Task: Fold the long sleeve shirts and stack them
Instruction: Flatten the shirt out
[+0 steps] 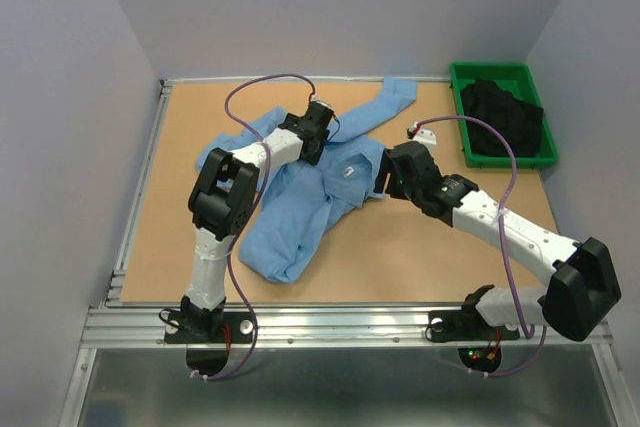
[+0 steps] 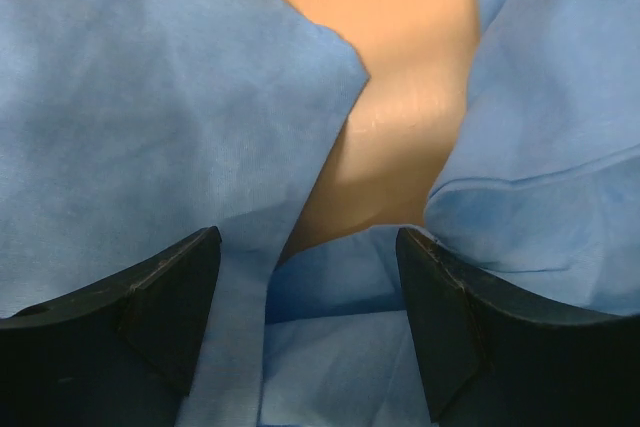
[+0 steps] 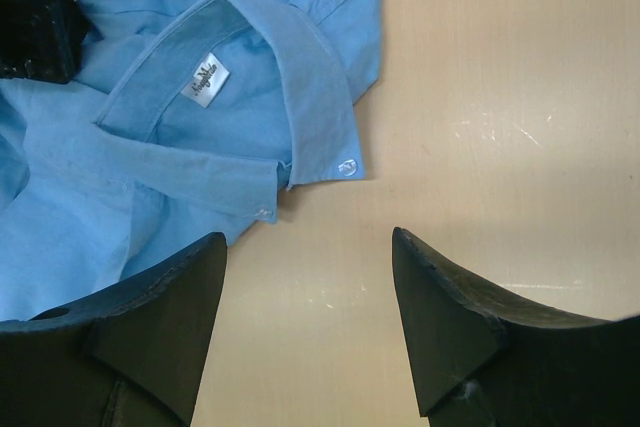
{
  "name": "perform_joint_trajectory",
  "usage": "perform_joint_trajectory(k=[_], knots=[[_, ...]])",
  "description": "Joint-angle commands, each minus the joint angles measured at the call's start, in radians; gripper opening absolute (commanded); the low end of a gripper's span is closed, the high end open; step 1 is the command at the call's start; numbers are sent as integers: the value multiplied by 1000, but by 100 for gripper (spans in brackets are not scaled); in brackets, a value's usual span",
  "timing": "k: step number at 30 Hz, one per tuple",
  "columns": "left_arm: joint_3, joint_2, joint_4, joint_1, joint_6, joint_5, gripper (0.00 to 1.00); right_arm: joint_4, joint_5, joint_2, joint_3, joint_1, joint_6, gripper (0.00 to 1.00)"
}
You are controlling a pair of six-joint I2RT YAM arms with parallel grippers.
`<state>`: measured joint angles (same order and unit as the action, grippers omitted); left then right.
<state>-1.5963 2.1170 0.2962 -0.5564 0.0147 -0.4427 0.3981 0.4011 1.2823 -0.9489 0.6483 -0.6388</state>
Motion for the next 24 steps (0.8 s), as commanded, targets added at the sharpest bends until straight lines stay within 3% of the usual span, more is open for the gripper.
perform_joint_trajectory(k=[1, 3, 6, 12, 13, 14, 24], knots=[[4, -14, 1, 19, -1, -24, 81, -33, 15, -28, 30, -10, 19, 72], [6, 0, 0, 26, -4, -28, 80, -33, 8, -26, 33, -10, 22, 72], [7, 17, 4, 36, -10, -40, 68, -33, 1, -31, 39, -12, 27, 72], [21, -3, -19, 46, -10, -48, 24, -33, -8, -44, 56, -13, 25, 72], [21, -18, -22, 47, -12, -50, 9, -33, -10, -46, 58, -13, 25, 72], [19, -29, -25, 47, -12, -50, 3, -35, -11, -49, 59, -12, 27, 72], [36, -251, -94, 102, -84, -34, 0, -35, -24, -41, 49, -13, 27, 72]])
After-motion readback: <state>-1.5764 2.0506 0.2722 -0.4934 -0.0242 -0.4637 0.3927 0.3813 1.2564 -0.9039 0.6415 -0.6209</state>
